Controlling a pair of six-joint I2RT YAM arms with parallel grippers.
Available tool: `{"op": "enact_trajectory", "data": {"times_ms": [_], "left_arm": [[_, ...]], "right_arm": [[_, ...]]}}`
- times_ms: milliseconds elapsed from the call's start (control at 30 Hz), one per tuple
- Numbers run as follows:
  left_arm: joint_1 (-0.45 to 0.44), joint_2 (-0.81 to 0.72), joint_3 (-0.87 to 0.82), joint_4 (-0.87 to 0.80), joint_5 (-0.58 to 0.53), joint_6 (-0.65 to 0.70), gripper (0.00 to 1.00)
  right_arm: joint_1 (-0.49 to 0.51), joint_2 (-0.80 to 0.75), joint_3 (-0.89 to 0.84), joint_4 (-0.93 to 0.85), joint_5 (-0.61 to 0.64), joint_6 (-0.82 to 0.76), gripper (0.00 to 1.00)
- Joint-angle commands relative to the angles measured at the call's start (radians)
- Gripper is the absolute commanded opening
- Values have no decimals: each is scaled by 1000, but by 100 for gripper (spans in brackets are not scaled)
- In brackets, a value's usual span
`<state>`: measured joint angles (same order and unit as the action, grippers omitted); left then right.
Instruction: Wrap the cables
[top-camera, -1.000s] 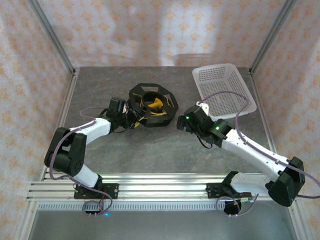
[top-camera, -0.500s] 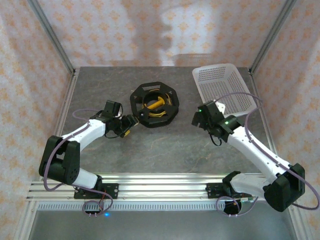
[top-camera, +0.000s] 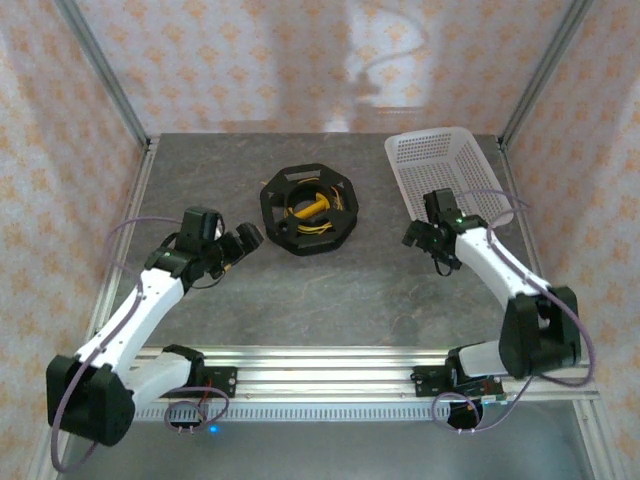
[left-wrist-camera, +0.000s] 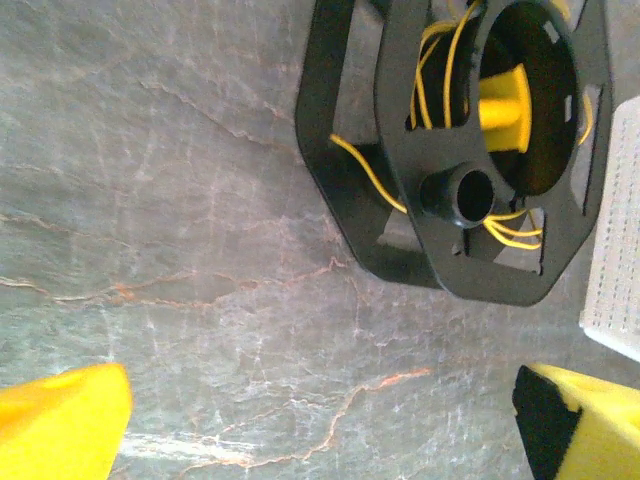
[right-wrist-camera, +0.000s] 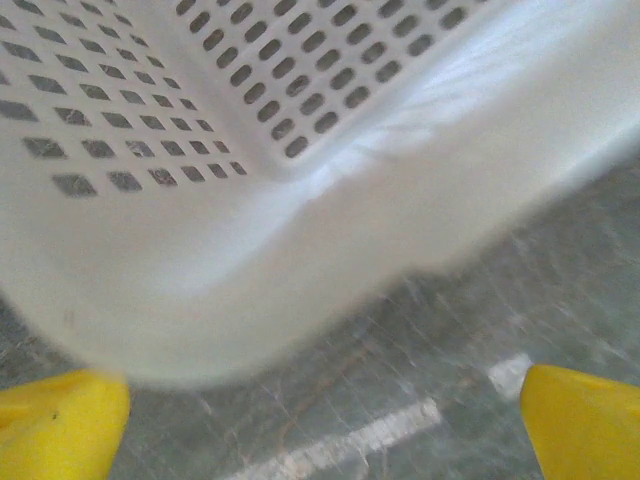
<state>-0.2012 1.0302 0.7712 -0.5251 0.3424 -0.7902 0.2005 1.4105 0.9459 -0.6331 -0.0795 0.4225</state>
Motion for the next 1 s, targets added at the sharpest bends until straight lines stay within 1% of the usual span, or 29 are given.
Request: {"op": "enact_trajectory", "data": {"times_ms": [0,100,200,300,367,467,567,633,700,767,867,967], "left_arm": [[-6,-65,-7,-91,-95,41,99],[-17,-93,6,-111,-125,58,99],[-18,-113,8,-98,-122,63,99],[-22,-122,12,-81,-111,57,99],[-25,-122,16,-72,-108,55,99],[-39,-126,36,-78,-134,83,99],[-59,-134,87,-102,-213,149,99],[-67,-148,114,-108,-267,186,99],[-74,-177,124,-99,-332,219,99],[-75,-223,107,-77,-401,238,99],[-76,-294,70,-63,-553,229,99],[-76,-361,21,-57,-743,226,99]], "right_arm": [[-6,116,89,127,-106,-37,98],[-6,215,176,197,-155,-29,96],[-6,285,255,266,-193,-20,96],[-3,341,339,297,-252,-17,96],[10,370,399,261,-262,-25,96],[43,339,407,195,-204,-38,96],[86,211,304,195,-146,-46,97],[110,101,200,234,-149,-60,98],[117,-7,116,261,-145,-75,99],[116,-123,32,272,-111,-107,99],[112,-311,-92,299,-31,-178,99],[104,-534,-245,364,79,-237,99]]}}
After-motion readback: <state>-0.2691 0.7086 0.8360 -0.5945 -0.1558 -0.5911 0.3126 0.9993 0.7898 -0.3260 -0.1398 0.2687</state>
